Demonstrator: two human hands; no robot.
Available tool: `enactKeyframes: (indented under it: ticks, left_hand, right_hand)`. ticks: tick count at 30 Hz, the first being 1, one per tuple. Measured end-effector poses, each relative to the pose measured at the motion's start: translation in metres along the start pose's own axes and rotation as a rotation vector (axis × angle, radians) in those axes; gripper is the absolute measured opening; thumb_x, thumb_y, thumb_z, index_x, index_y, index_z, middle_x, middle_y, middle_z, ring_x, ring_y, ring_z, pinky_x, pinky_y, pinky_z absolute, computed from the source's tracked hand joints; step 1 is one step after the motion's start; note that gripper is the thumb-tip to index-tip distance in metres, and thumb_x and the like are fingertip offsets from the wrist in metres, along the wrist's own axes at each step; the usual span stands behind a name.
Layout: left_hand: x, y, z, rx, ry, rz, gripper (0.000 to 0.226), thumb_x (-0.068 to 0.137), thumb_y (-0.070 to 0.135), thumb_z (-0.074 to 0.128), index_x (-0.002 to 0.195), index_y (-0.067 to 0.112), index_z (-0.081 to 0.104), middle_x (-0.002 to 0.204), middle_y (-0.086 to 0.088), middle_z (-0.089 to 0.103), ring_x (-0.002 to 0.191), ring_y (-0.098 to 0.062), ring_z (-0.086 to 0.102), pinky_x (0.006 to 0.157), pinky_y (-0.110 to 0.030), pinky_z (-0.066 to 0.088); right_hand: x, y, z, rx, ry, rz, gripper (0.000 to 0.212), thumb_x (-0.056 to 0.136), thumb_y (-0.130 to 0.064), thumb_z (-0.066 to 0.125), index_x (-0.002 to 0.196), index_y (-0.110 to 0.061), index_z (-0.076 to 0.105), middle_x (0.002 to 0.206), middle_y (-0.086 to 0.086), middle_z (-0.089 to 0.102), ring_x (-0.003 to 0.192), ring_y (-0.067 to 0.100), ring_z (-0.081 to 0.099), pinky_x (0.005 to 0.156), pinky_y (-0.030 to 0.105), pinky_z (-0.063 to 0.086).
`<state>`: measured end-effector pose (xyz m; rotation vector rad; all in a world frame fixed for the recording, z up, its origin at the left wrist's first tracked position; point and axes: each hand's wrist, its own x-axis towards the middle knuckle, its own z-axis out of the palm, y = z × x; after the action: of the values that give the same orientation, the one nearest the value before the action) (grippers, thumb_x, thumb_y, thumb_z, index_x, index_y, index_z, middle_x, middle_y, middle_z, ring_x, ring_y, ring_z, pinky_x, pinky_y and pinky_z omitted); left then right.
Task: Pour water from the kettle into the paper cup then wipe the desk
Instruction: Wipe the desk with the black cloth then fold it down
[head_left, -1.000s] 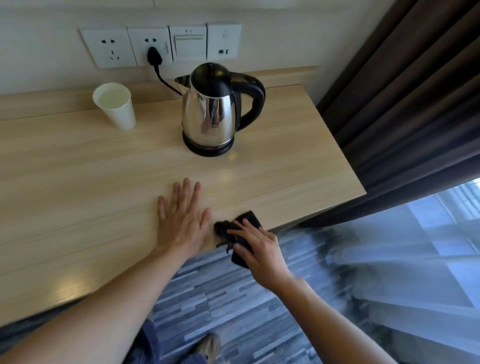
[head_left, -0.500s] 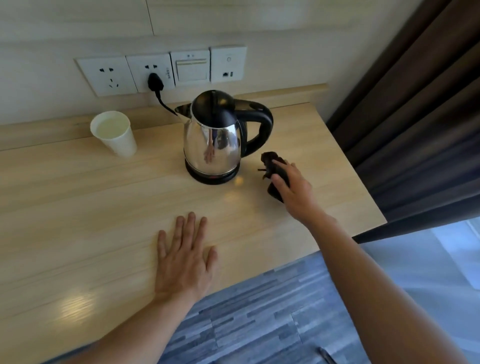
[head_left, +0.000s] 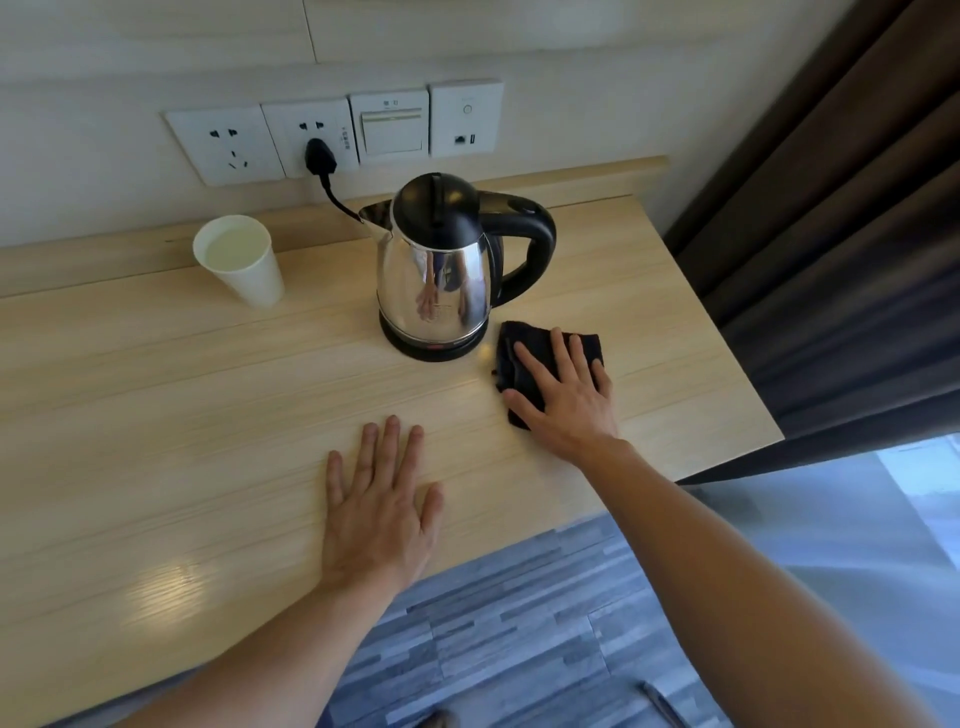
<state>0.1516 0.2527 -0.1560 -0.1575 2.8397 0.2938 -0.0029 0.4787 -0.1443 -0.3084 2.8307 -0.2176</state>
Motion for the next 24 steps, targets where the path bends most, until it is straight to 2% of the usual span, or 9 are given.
enactKeyframes:
  ticks: [4, 8, 12, 14, 17, 19, 20, 22, 24]
  left_hand:
    - [-0.001, 0.000, -0.001, 0.010, 0.000, -0.006, 0.073, 0.099, 0.061, -0.003, 0.163, 0.030, -0.019, 0.172, 0.003, -0.026, 0.160, -0.019, -0.024, 0.131, -0.057, -0.005]
    - [0.000, 0.001, -0.002, 0.023, -0.008, -0.014, 0.074, 0.099, 0.061, -0.001, 0.164, 0.029, -0.016, 0.174, 0.002, -0.022, 0.161, -0.019, -0.021, 0.131, -0.058, -0.003]
    - [-0.002, 0.001, -0.006, -0.010, -0.042, -0.001, 0.075, 0.098, 0.063, -0.001, 0.164, 0.030, -0.016, 0.173, 0.003, -0.024, 0.161, -0.018, -0.022, 0.131, -0.056, -0.008]
    - [-0.001, -0.003, -0.012, -0.063, -0.080, 0.011, 0.078, 0.095, 0.067, -0.004, 0.164, 0.032, -0.014, 0.173, 0.004, -0.025, 0.160, -0.016, -0.024, 0.130, -0.054, -0.013]
    - [-0.008, -0.014, -0.028, -0.242, -0.177, 0.092, 0.079, 0.097, 0.069, 0.002, 0.167, 0.031, -0.001, 0.174, 0.005, -0.020, 0.159, -0.013, -0.022, 0.129, -0.047, -0.014]
    - [-0.029, -0.018, -0.043, -0.503, -0.201, 0.116, 0.075, 0.104, 0.064, 0.016, 0.167, 0.023, 0.017, 0.177, 0.003, -0.004, 0.162, -0.013, -0.008, 0.128, -0.038, -0.006]
    - [-0.044, -0.017, -0.051, -0.678, -0.220, 0.071, 0.071, 0.107, 0.060, 0.024, 0.166, 0.020, 0.026, 0.177, 0.000, 0.009, 0.163, -0.014, 0.003, 0.127, -0.034, 0.001]
    - [-0.072, -0.017, -0.066, -0.997, -0.288, -0.095, 0.057, 0.111, 0.046, 0.041, 0.159, 0.015, 0.041, 0.170, -0.005, 0.034, 0.158, -0.020, 0.029, 0.127, -0.033, 0.018]
    - [-0.095, -0.023, -0.079, -1.172, -0.348, -0.286, 0.055, 0.108, 0.047, 0.050, 0.149, 0.011, 0.055, 0.152, -0.009, 0.057, 0.140, -0.024, 0.052, 0.122, -0.040, 0.034]
  right_hand:
    - [-0.034, -0.003, 0.011, 0.005, -0.013, -0.010, 0.068, 0.098, -0.077, 0.020, 0.159, -0.057, -0.002, 0.173, -0.003, -0.017, 0.158, 0.018, -0.020, 0.128, 0.046, -0.005]
    - [-0.069, -0.006, 0.021, 0.010, -0.027, -0.020, 0.061, 0.105, -0.066, 0.019, 0.161, -0.053, 0.000, 0.173, -0.001, -0.017, 0.158, 0.017, -0.021, 0.128, 0.044, -0.005]
    - [-0.110, -0.011, 0.037, 0.039, 0.004, -0.055, 0.058, 0.109, -0.054, 0.026, 0.164, -0.045, 0.008, 0.171, -0.004, -0.015, 0.158, 0.017, -0.016, 0.127, 0.040, -0.003]
    - [-0.134, -0.014, 0.044, 0.104, 0.039, -0.089, 0.055, 0.110, -0.047, 0.032, 0.163, -0.037, 0.024, 0.172, -0.003, 0.000, 0.160, 0.017, -0.003, 0.128, 0.038, 0.007]
    - [-0.172, -0.028, 0.039, 0.206, 0.043, -0.086, 0.050, 0.108, -0.043, 0.037, 0.153, -0.027, 0.050, 0.162, 0.004, 0.045, 0.152, 0.022, 0.037, 0.116, 0.041, 0.039]
    - [-0.197, -0.046, 0.016, 0.512, -0.057, 0.048, 0.037, 0.110, -0.036, 0.044, 0.143, -0.026, 0.058, 0.134, 0.005, 0.070, 0.125, 0.021, 0.064, 0.100, 0.040, 0.051]
    - [-0.208, -0.057, 0.003, 0.787, -0.124, 0.138, 0.032, 0.111, -0.033, 0.045, 0.138, -0.024, 0.061, 0.122, 0.004, 0.074, 0.111, 0.017, 0.070, 0.097, 0.041, 0.054]
    - [-0.227, -0.081, -0.025, 1.426, -0.268, 0.339, 0.037, 0.111, -0.034, 0.045, 0.136, -0.015, 0.065, 0.120, 0.012, 0.076, 0.110, 0.019, 0.073, 0.102, 0.042, 0.053]
    - [-0.243, -0.104, -0.046, 1.929, -0.464, 0.520, 0.052, 0.109, -0.046, 0.043, 0.135, -0.008, 0.068, 0.130, 0.022, 0.070, 0.118, 0.033, 0.070, 0.108, 0.048, 0.048]
